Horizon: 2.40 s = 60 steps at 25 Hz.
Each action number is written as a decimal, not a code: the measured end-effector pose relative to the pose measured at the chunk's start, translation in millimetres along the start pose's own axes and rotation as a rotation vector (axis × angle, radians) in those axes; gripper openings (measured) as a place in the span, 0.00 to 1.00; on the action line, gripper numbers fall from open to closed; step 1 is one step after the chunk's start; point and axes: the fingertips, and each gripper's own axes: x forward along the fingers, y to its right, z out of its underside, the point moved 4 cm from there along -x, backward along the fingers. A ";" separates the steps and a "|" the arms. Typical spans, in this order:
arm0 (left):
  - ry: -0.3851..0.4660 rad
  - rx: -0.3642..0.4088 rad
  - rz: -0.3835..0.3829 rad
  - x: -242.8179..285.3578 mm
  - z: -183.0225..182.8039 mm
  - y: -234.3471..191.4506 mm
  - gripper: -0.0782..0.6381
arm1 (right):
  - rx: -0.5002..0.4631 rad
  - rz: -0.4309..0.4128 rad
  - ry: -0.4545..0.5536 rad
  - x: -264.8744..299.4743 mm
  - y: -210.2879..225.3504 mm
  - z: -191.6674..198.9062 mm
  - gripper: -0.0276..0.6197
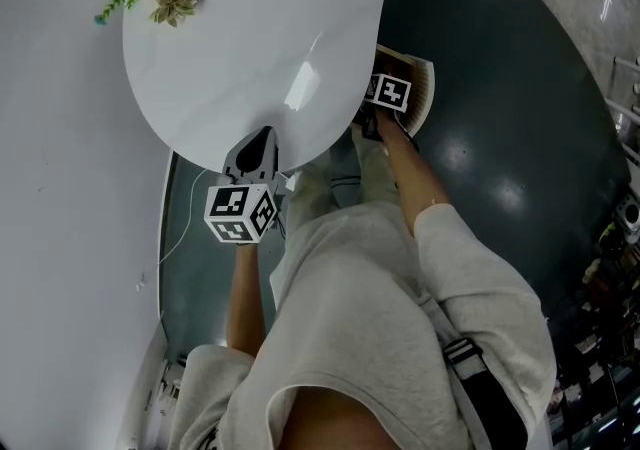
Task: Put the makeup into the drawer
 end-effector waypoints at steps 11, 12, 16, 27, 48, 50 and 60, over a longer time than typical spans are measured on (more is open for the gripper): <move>0.039 0.001 0.021 -2.7 -3.1 12.5 0.13 | 0.005 -0.029 0.136 -46.4 -4.4 -23.7 0.43; 0.044 0.003 0.023 -3.6 -3.7 13.8 0.13 | -0.004 -0.034 0.156 -53.0 -5.2 -26.6 0.43; 0.061 0.011 0.031 -7.8 -5.8 17.7 0.13 | -0.056 -0.049 0.235 -80.7 -11.1 -35.4 0.41; 0.113 0.037 0.044 -13.0 -26.9 29.1 0.12 | -0.187 -0.054 0.381 -151.4 -18.9 -38.4 0.09; 0.303 -0.030 -0.104 -64.2 -64.7 -2.7 0.13 | -0.841 -0.350 0.609 -292.1 -178.1 -79.9 0.04; 0.330 -0.033 -0.125 -76.6 -70.3 -6.4 0.13 | -0.873 -0.371 0.627 -302.7 -192.4 -80.5 0.04; 0.425 -0.039 -0.214 -123.0 -82.7 -32.2 0.13 | -0.939 -0.455 0.698 -331.6 -243.4 -81.7 0.04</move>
